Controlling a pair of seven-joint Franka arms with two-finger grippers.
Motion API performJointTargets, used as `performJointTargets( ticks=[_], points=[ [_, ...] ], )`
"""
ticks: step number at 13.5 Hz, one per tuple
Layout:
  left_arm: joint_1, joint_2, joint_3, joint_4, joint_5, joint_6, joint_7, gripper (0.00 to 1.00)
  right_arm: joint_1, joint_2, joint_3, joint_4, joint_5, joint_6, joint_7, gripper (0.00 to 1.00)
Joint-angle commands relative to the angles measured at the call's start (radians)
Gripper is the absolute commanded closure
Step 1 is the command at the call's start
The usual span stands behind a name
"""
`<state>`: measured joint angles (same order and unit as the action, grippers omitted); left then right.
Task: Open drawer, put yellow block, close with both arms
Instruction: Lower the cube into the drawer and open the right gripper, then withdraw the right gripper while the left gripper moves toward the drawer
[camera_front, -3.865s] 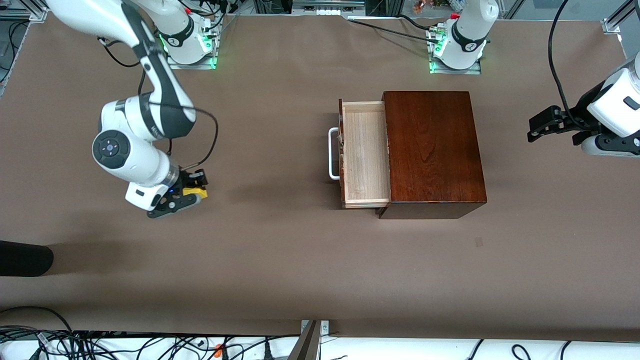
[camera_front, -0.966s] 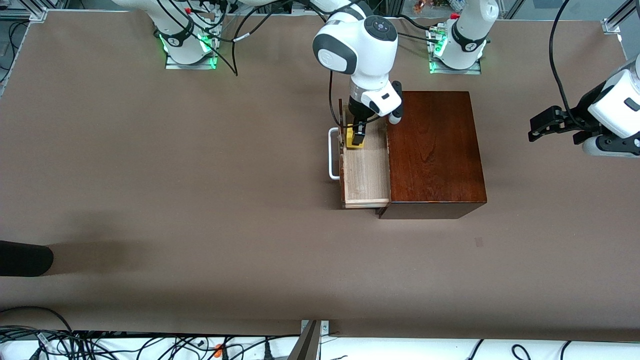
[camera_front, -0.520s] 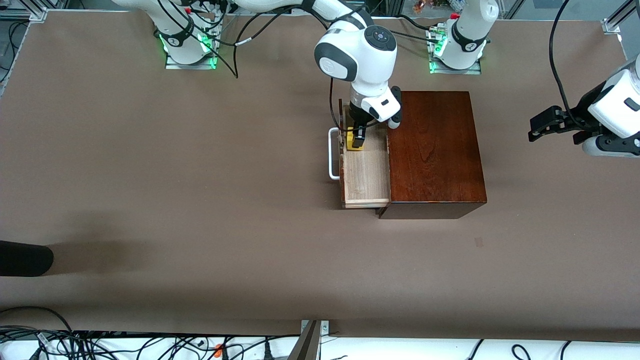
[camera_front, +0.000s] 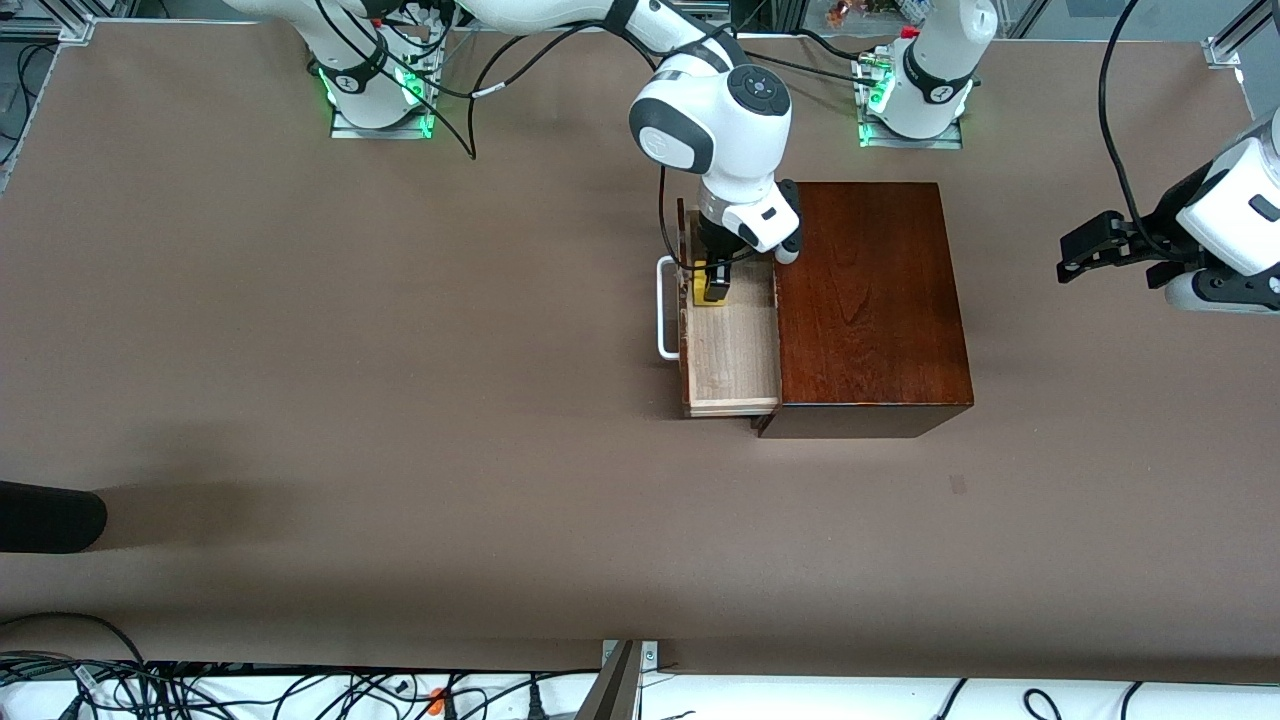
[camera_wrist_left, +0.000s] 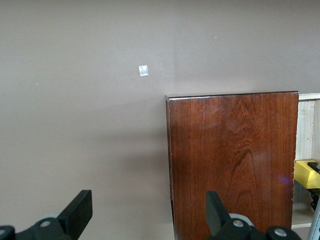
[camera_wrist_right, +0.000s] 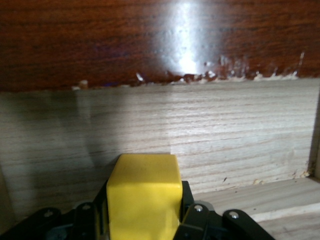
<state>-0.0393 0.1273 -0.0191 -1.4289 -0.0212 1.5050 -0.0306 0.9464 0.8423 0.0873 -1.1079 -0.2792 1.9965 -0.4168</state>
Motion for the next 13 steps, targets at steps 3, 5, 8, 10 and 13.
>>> performJointTargets(
  ticks=[3, 5, 8, 10, 13],
  points=[
    [-0.004, -0.02, 0.004, -0.015, -0.011, 0.003, 0.012, 0.0, -0.014, 0.034, 0.0, 0.037, 0.018, 0.018, -0.049, 0.0],
    [-0.004, -0.02, 0.004, -0.015, -0.011, 0.003, 0.011, 0.0, -0.014, 0.023, -0.001, 0.039, 0.053, 0.002, -0.046, 0.0],
    [-0.004, -0.02, 0.004, -0.015, -0.011, 0.004, 0.012, 0.0, -0.021, -0.006, -0.011, 0.12, 0.13, -0.112, -0.043, 0.0],
    [-0.004, -0.017, 0.004, -0.015, -0.011, 0.006, 0.012, 0.0, -0.037, -0.052, -0.012, 0.177, 0.141, -0.203, -0.043, 0.0],
    [-0.005, 0.0, 0.005, -0.002, -0.013, 0.009, 0.011, 0.0, -0.115, -0.193, -0.017, 0.177, 0.138, -0.322, -0.042, 0.0]
  ],
)
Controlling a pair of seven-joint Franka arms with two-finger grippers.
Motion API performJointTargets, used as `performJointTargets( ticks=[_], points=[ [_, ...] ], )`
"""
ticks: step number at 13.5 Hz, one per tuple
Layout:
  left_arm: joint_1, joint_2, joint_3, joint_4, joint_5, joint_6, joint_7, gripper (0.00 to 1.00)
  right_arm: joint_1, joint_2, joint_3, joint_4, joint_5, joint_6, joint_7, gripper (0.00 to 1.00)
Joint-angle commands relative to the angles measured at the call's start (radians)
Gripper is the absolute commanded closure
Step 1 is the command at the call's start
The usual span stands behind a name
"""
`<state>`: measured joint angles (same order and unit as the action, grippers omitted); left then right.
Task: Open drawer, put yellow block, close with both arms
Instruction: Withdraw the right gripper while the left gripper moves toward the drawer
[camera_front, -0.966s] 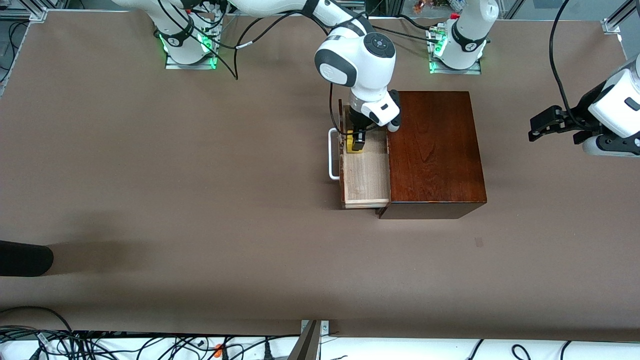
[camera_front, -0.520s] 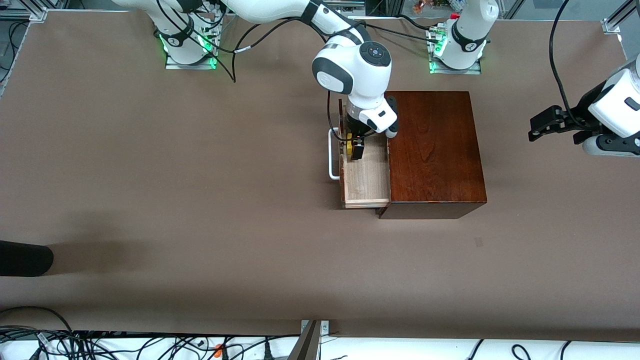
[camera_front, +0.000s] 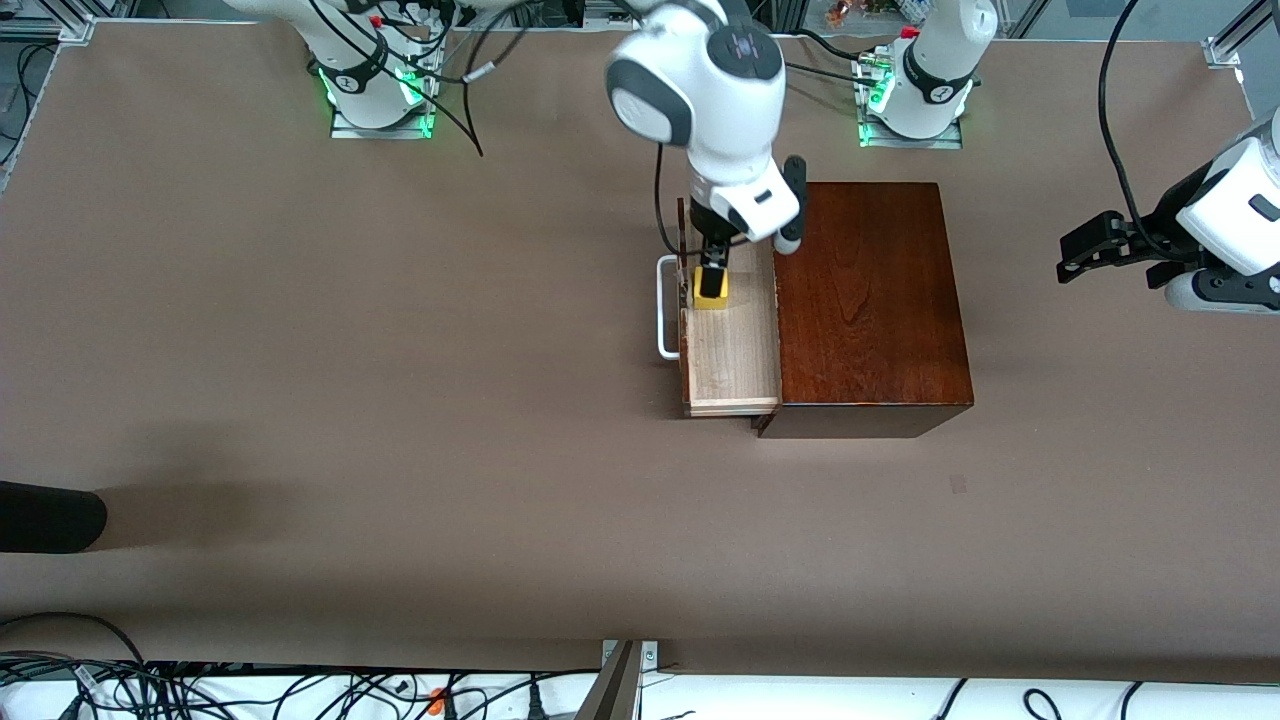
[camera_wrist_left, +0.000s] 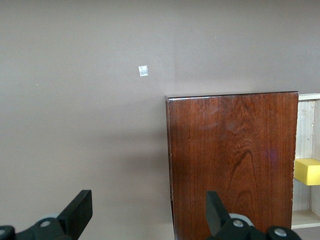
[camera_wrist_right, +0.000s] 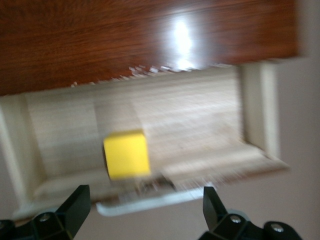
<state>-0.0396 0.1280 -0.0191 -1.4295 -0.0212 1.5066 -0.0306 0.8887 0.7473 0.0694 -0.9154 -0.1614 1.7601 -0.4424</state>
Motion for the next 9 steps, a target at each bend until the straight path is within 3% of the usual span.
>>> performJointTargets(
  ticks=[1, 4, 5, 8, 9],
  points=[
    [-0.006, 0.012, 0.005, 0.02, -0.011, 0.007, 0.011, 0.0, -0.101, -0.153, -0.008, -0.017, 0.014, -0.128, -0.016, 0.0],
    [-0.025, 0.042, -0.002, 0.046, -0.022, 0.007, 0.026, 0.0, -0.207, -0.239, -0.1, -0.019, 0.025, -0.174, -0.027, 0.0],
    [-0.038, 0.047, -0.019, 0.049, -0.02, 0.009, 0.027, 0.0, -0.273, -0.255, -0.099, -0.019, 0.028, -0.162, -0.021, 0.0],
    [-0.13, 0.073, -0.062, 0.049, -0.011, 0.05, 0.027, 0.0, -0.439, -0.293, -0.102, -0.02, 0.17, -0.171, -0.029, 0.0],
    [-0.167, 0.082, -0.068, 0.047, -0.02, 0.067, 0.027, 0.0, -0.482, -0.302, -0.105, -0.026, 0.178, -0.172, -0.03, 0.0]
  ],
)
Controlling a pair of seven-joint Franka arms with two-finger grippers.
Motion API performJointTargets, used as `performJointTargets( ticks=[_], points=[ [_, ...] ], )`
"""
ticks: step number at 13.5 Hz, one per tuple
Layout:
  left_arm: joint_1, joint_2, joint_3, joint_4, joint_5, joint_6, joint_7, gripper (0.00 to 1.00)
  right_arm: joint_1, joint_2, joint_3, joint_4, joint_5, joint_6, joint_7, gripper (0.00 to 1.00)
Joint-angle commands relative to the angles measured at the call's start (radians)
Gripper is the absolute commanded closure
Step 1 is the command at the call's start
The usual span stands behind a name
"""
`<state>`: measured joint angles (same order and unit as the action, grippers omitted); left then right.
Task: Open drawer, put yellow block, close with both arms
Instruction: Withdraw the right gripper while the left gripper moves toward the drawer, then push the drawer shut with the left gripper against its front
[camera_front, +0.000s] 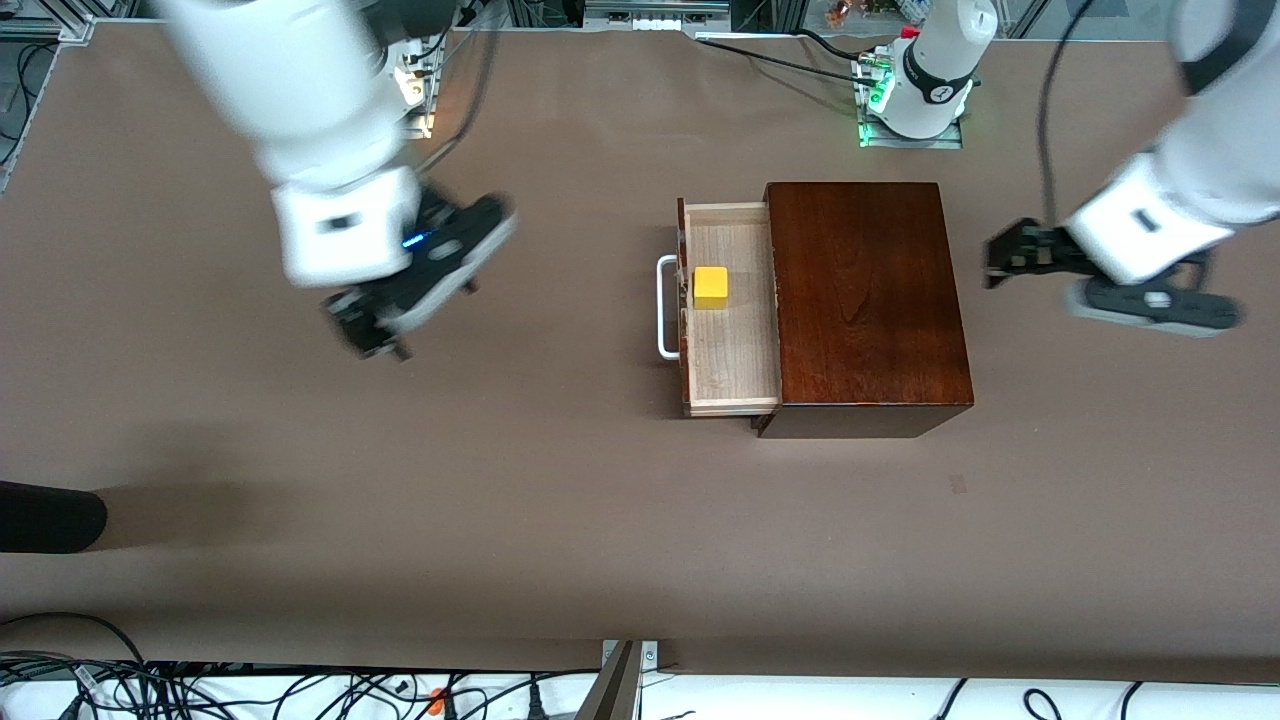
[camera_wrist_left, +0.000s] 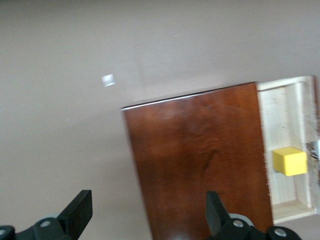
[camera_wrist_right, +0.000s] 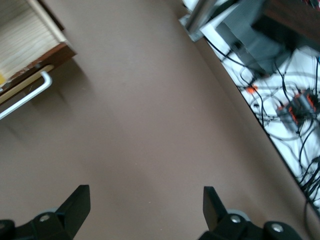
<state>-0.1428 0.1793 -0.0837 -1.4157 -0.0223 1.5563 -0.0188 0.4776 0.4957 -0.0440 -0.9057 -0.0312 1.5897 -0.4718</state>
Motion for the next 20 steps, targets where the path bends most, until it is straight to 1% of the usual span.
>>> performJointTargets(
  ticks=[1, 3, 4, 5, 6, 7, 9, 10, 11, 12, 14, 15, 17, 19, 20],
  points=[
    [-0.105, 0.055, -0.017, 0.037, -0.031, 0.028, 0.016, 0.0, -0.112, -0.06, 0.007, -0.041, 0.057, -0.013, -0.002, 0.0],
    [-0.213, 0.094, -0.074, 0.038, -0.048, 0.111, 0.016, 0.0, -0.177, -0.081, 0.003, -0.042, 0.068, -0.063, -0.004, 0.0],
    [-0.272, 0.124, -0.102, 0.038, -0.048, 0.146, 0.017, 0.0, -0.209, -0.101, 0.001, -0.042, 0.098, -0.088, -0.022, 0.0],
    [-0.337, 0.15, -0.126, 0.038, -0.048, 0.165, 0.017, 0.0, -0.229, -0.133, -0.005, -0.073, 0.114, -0.094, -0.022, 0.0],
    [-0.393, 0.176, -0.137, 0.038, -0.041, 0.206, 0.032, 0.0, -0.232, -0.208, -0.026, -0.169, 0.128, -0.077, -0.01, 0.0],
    [-0.441, 0.199, -0.139, 0.038, -0.039, 0.246, 0.121, 0.0, -0.232, -0.291, -0.054, -0.282, 0.148, -0.056, -0.004, 0.0],
    [-0.49, 0.245, -0.137, 0.034, -0.028, 0.292, 0.328, 0.0, -0.232, -0.411, -0.088, -0.454, 0.149, -0.018, 0.056, 0.0],
    [-0.513, 0.274, -0.139, 0.031, 0.02, 0.307, 0.394, 0.0, -0.232, -0.446, -0.097, -0.505, 0.148, -0.014, 0.097, 0.0],
    [-0.535, 0.311, -0.14, 0.029, 0.095, 0.324, 0.46, 0.0, -0.234, -0.465, -0.102, -0.534, 0.148, -0.016, 0.131, 0.0],
    [-0.54, 0.348, -0.14, 0.028, 0.14, 0.334, 0.532, 0.0, -0.234, -0.471, -0.112, -0.548, 0.143, -0.022, 0.16, 0.0],
    [-0.535, 0.385, -0.142, 0.015, 0.151, 0.375, 0.722, 0.0, -0.232, -0.468, -0.114, -0.555, 0.134, -0.034, 0.203, 0.0],
    [-0.528, 0.39, -0.14, 0.011, 0.153, 0.377, 0.752, 0.0, -0.231, -0.473, -0.111, -0.573, 0.132, -0.043, 0.249, 0.0],
    [-0.52, 0.41, -0.128, 0.003, 0.153, 0.384, 0.751, 0.0, -0.225, -0.473, -0.097, -0.581, 0.131, -0.053, 0.393, 0.0],
    [-0.503, 0.427, -0.128, 0.001, 0.174, 0.384, 0.757, 0.0, -0.224, -0.473, -0.094, -0.605, 0.123, -0.056, 0.443, 0.0],
    [-0.501, 0.427, -0.128, -0.003, 0.195, 0.383, 0.754, 0.0, -0.224, -0.47, -0.093, -0.613, 0.094, -0.042, 0.444, 0.0]
  ],
)
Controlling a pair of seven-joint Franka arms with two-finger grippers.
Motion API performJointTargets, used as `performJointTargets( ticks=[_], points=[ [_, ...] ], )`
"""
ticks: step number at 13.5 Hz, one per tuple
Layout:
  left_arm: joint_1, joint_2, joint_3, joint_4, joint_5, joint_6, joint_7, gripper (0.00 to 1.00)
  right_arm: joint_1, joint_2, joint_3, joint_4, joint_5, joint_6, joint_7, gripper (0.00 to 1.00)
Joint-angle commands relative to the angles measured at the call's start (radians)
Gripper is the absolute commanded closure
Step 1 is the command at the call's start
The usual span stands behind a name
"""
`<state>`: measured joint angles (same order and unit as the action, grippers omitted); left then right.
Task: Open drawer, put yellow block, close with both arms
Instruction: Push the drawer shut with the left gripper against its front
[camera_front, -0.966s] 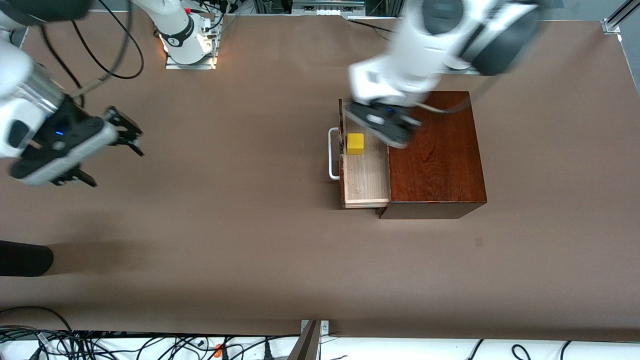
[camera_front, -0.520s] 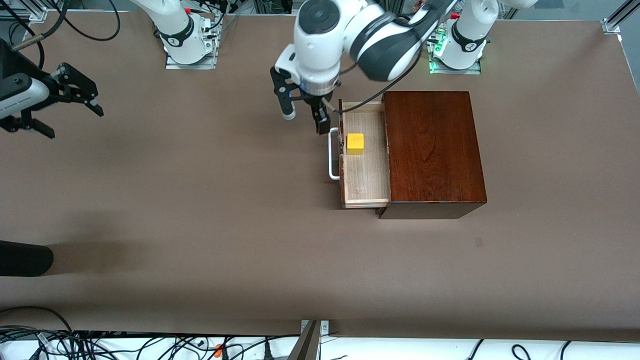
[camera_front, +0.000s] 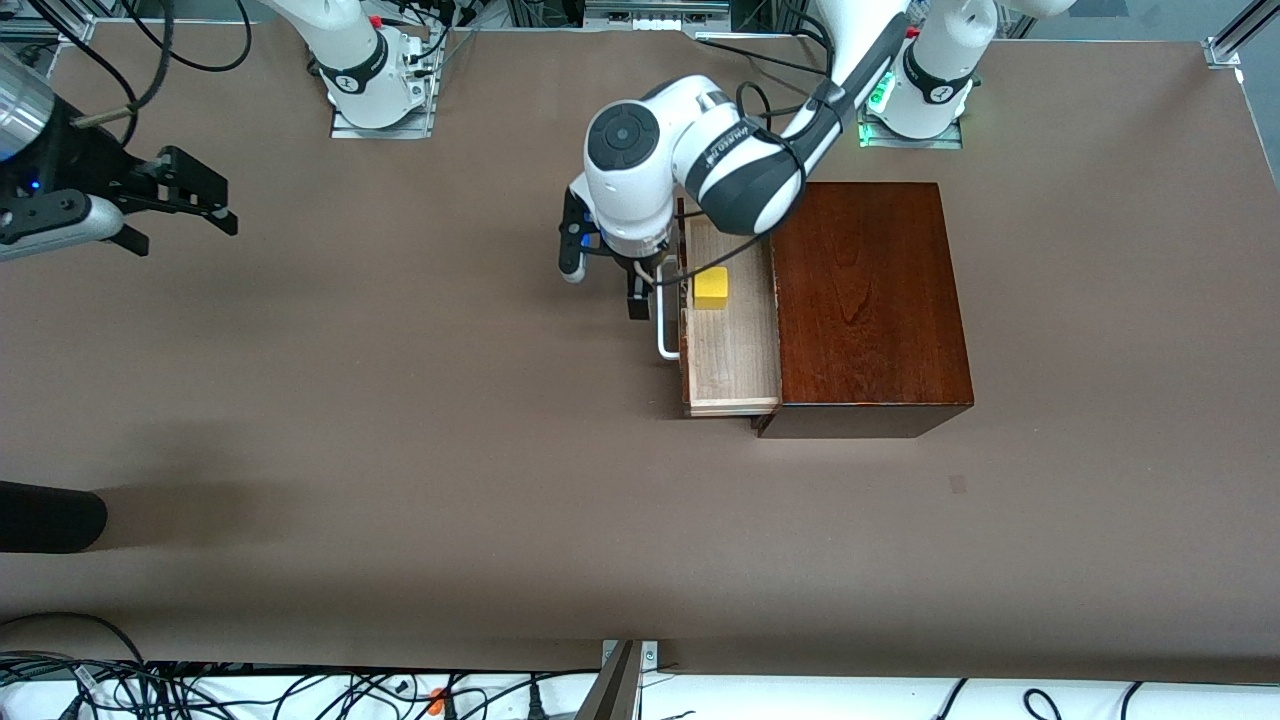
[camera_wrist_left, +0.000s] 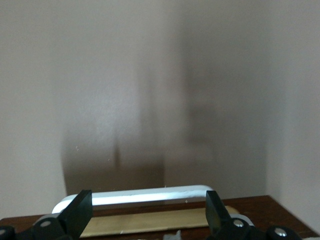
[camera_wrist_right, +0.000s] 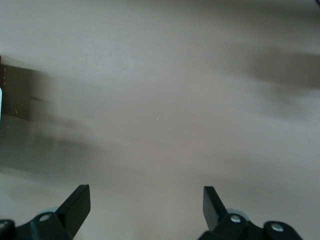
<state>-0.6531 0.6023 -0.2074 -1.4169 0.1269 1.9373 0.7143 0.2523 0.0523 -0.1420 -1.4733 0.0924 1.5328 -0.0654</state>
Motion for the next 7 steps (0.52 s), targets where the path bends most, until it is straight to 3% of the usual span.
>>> performJointTargets(
  ticks=[1, 7],
  points=[
    [0.01, 0.001, -0.004, -0.029, 0.05, 0.003, 0.016, 0.0, 0.002, -0.02, 0.007, -0.05, -0.049, 0.033, 0.044, 0.0],
    [0.012, -0.042, 0.0, -0.088, 0.054, -0.012, -0.051, 0.0, 0.005, -0.006, 0.001, -0.05, -0.069, 0.049, 0.045, 0.0]
  ],
)
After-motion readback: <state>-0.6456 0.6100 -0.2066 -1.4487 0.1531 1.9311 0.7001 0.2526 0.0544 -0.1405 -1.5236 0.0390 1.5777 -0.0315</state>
